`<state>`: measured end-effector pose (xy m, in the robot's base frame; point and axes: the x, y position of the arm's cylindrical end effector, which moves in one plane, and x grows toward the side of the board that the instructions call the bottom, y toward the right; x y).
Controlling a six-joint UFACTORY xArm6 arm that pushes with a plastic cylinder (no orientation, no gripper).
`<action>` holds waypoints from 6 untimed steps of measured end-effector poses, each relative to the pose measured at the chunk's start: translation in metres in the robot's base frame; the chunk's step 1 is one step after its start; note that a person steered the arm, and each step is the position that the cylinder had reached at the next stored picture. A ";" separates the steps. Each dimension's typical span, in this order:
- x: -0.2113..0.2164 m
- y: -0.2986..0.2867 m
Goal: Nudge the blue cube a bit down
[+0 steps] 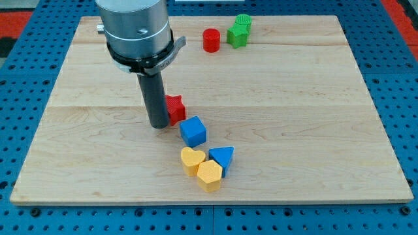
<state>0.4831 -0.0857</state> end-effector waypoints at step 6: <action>-0.015 0.094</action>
